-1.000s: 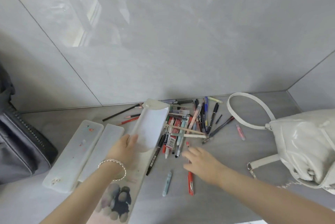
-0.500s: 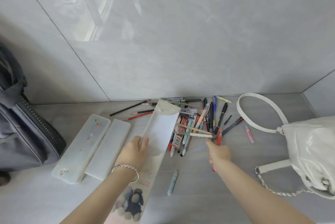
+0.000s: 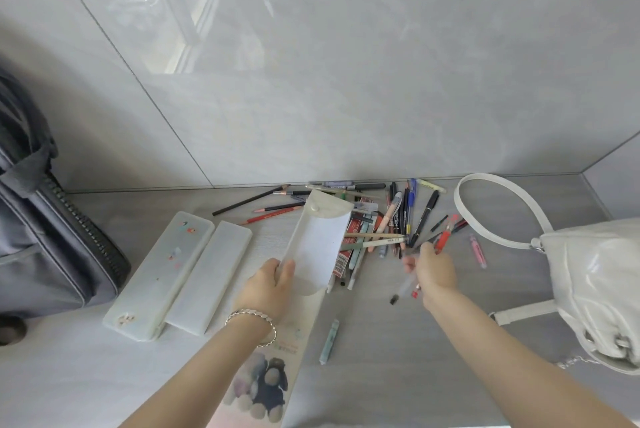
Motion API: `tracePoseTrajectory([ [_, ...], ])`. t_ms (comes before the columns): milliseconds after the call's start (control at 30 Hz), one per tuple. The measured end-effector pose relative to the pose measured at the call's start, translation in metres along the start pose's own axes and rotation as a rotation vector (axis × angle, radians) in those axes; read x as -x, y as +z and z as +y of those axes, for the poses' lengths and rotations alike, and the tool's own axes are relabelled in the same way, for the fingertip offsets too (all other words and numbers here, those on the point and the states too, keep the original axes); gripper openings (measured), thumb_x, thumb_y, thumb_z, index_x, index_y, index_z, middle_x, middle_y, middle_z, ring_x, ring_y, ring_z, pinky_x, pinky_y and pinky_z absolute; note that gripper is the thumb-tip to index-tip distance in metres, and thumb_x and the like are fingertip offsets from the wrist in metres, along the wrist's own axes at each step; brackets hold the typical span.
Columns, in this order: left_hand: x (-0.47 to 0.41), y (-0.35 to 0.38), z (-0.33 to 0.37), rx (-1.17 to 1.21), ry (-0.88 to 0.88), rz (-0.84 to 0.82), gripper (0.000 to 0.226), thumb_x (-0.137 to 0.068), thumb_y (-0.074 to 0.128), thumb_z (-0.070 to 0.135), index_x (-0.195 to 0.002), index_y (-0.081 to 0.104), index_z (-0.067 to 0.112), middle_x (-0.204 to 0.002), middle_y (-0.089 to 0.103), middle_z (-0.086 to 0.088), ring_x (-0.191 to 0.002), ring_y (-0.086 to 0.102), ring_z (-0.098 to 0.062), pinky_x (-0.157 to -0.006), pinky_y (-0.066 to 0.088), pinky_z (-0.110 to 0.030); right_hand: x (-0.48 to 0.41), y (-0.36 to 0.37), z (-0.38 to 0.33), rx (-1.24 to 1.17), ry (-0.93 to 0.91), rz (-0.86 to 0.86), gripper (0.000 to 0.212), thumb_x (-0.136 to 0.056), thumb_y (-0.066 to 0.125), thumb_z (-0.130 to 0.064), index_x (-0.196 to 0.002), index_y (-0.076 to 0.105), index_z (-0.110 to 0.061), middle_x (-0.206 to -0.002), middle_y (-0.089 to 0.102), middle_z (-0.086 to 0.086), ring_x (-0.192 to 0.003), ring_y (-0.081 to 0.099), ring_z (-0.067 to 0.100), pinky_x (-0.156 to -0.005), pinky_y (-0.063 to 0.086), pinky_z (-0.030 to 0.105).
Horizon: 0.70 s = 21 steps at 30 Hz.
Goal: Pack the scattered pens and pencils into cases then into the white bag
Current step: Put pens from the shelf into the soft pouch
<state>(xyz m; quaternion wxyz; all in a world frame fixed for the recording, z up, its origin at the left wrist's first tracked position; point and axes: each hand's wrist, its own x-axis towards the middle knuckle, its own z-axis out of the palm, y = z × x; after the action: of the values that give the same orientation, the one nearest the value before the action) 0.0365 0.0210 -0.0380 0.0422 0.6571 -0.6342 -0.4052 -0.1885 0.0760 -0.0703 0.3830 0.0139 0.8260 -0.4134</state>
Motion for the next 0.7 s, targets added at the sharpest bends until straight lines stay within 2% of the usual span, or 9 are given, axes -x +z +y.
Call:
tracePoseTrajectory([
  [33, 0.000, 0.001, 0.000, -0.008, -0.001, -0.017, 0.037, -0.096, 0.037, 0.038, -0.067, 0.037, 0.015, -0.061, 0.041, 0.002, -0.063, 0.042, -0.020, -0.055, 0.028, -0.030, 0.011, -0.002, -0.008, -0.050, -0.059, -0.059, 0.023, -0.096, 0.032, -0.018, -0.082, 0.047, -0.007, -0.063, 0.057, 0.005, -0.037, 0.046, 0.012, -0.043, 0.029, 0.023],
  [100, 0.001, 0.002, 0.003, -0.019, 0.000, -0.054, 0.038, -0.095, 0.037, 0.039, -0.067, 0.037, 0.014, -0.062, 0.041, 0.002, -0.061, 0.041, -0.018, -0.055, 0.028, -0.029, 0.035, -0.005, -0.025, -0.232, -0.176, -0.195, 0.015, -0.100, 0.033, -0.019, -0.097, 0.044, -0.010, -0.062, 0.057, 0.003, -0.041, 0.052, 0.009, -0.043, 0.037, 0.021],
  [200, 0.007, 0.004, 0.011, 0.005, 0.044, -0.099, 0.039, -0.095, 0.037, 0.040, -0.064, 0.035, 0.016, -0.062, 0.039, 0.003, -0.057, 0.037, -0.014, -0.054, 0.027, -0.027, 0.073, 0.001, -0.046, -0.603, -0.368, -0.404, 0.014, -0.100, 0.033, -0.011, -0.104, 0.046, -0.014, -0.059, 0.062, -0.001, -0.055, 0.062, 0.008, -0.065, 0.051, 0.023],
  [267, 0.013, 0.005, 0.019, 0.020, 0.114, -0.117, 0.038, -0.096, 0.036, 0.040, -0.064, 0.038, 0.019, -0.062, 0.041, 0.005, -0.058, 0.038, -0.012, -0.054, 0.028, -0.025, 0.092, 0.012, -0.048, -0.705, -0.488, -0.489, 0.020, -0.098, 0.035, -0.005, -0.103, 0.048, -0.019, -0.066, 0.066, -0.003, -0.065, 0.065, 0.007, -0.074, 0.054, 0.022],
  [367, 0.022, 0.005, 0.029, 0.051, 0.201, -0.096, 0.033, -0.096, 0.036, 0.039, -0.071, 0.047, 0.021, -0.066, 0.050, 0.007, -0.063, 0.045, -0.008, -0.054, 0.032, -0.018, 0.108, 0.025, -0.040, -0.576, -0.603, -0.557, 0.025, -0.092, 0.048, -0.002, -0.105, 0.049, -0.024, -0.085, 0.064, 0.008, -0.076, 0.065, 0.002, -0.075, 0.050, 0.013],
  [433, 0.025, 0.004, 0.031, 0.079, 0.218, -0.075, 0.034, -0.096, 0.037, 0.036, -0.070, 0.046, 0.018, -0.062, 0.050, 0.009, -0.061, 0.045, -0.007, -0.053, 0.034, -0.013, 0.111, 0.027, -0.036, -0.520, -0.642, -0.571, 0.035, -0.087, 0.055, 0.002, -0.107, 0.048, -0.025, -0.089, 0.062, 0.009, -0.078, 0.065, 0.001, -0.074, 0.047, 0.010],
  [533, 0.024, 0.004, 0.031, 0.091, 0.218, -0.061, 0.036, -0.096, 0.037, 0.037, -0.068, 0.044, 0.016, -0.062, 0.048, 0.007, -0.061, 0.044, -0.010, -0.055, 0.033, -0.014, 0.102, 0.024, -0.035, -0.440, -0.829, -0.415, 0.048, -0.085, 0.059, 0.005, -0.110, 0.044, -0.034, -0.091, 0.063, 0.004, -0.079, 0.067, 0.014, -0.074, 0.047, 0.012],
  [600, 0.023, 0.005, 0.032, 0.102, 0.218, -0.050, 0.037, -0.096, 0.036, 0.037, -0.066, 0.042, 0.017, -0.062, 0.047, 0.006, -0.061, 0.043, -0.012, -0.053, 0.032, -0.016, 0.094, 0.021, -0.033, -0.185, -1.009, -0.293, 0.047, -0.083, 0.062, -0.008, -0.110, 0.045, -0.042, -0.092, 0.063, -0.006, -0.086, 0.063, 0.007, -0.077, 0.043, 0.008],
  [700, 0.022, 0.005, 0.034, 0.088, 0.238, -0.039, 0.037, -0.096, 0.037, 0.037, -0.070, 0.046, 0.013, -0.060, 0.042, 0.005, -0.059, 0.039, -0.012, -0.052, 0.029, -0.019, 0.084, 0.020, -0.023, 0.166, -1.123, -0.280, 0.039, -0.079, 0.062, -0.029, -0.116, 0.051, -0.030, -0.101, 0.061, -0.012, -0.098, 0.051, -0.010, -0.085, 0.033, -0.002],
])
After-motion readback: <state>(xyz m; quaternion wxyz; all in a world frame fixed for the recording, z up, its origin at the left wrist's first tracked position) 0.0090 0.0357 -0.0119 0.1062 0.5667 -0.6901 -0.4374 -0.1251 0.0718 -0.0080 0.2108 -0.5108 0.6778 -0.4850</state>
